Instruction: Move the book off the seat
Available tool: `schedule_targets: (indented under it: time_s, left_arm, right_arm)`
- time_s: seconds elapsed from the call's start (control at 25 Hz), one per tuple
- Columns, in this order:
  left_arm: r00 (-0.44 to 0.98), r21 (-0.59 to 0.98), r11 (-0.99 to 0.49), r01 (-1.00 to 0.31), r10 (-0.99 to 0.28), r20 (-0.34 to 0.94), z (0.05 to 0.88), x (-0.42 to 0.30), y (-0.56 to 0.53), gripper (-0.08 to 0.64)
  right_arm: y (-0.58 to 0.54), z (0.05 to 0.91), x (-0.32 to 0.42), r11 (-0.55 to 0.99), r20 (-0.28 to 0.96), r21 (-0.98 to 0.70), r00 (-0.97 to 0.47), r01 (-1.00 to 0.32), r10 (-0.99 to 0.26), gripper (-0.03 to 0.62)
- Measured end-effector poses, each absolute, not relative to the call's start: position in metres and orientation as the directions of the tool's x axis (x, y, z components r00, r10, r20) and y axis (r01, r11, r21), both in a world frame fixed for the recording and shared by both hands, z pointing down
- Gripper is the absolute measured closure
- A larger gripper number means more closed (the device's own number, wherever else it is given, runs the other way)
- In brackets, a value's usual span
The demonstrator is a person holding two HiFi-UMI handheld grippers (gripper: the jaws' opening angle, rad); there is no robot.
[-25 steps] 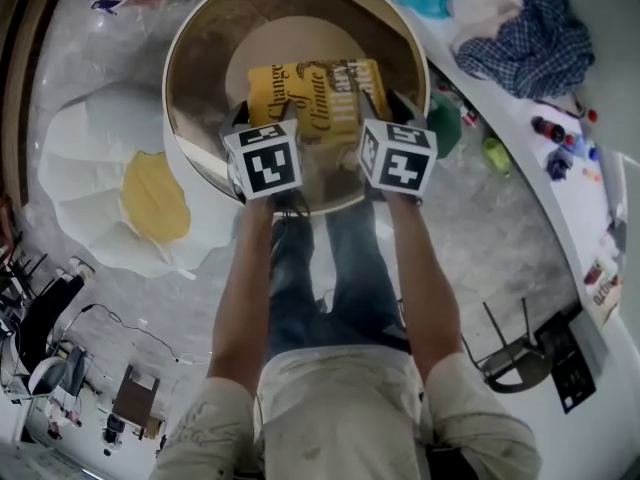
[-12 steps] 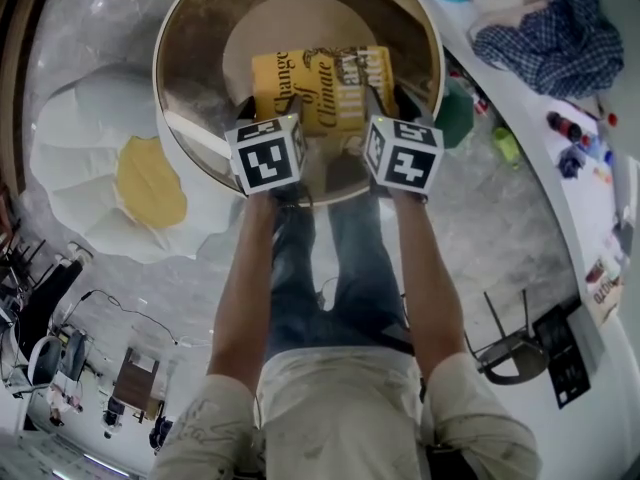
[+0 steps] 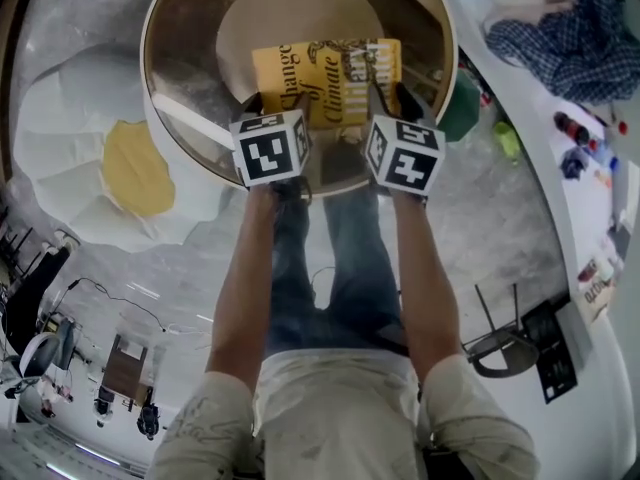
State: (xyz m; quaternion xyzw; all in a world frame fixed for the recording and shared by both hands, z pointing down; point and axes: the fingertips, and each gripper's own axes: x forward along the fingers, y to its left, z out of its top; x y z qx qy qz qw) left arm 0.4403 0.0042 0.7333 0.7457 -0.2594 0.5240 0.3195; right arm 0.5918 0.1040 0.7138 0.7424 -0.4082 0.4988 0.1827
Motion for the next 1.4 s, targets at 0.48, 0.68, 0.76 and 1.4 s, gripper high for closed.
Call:
schedule_targets:
  time_s: [0.48, 0.68, 0.76, 1.4]
  left_arm:
    - [0.291, 0.182, -0.654, -0.734, -0.061, 0.955, 0.735, 0.436, 0.008, 0.239]
    - [0.277, 0.183, -0.653, -0.735, -0.042, 0.960, 0.735, 0.437, 0.007, 0.239]
    - [0.271, 0.183, -0.653, -0.735, -0.036, 0.962, 0.735, 0.436, 0.008, 0.239]
    - [0.295, 0.177, -0.655, -0.734, -0.073, 0.953, 0.683, 0.423, 0.013, 0.245]
  right_arm:
    - [0.104, 0.717, 0.589, -0.568, 0.900, -0.044, 0.214, -0.822, -0.379, 0.416]
    - [0.104, 0.717, 0.589, -0.569, 0.899, -0.043, 0.217, -0.821, -0.381, 0.416]
    - [0.104, 0.716, 0.589, -0.566, 0.898, -0.039, 0.219, -0.824, -0.381, 0.416]
    - [0.104, 0.688, 0.576, -0.600, 0.905, -0.144, 0.141, -0.787, -0.401, 0.416]
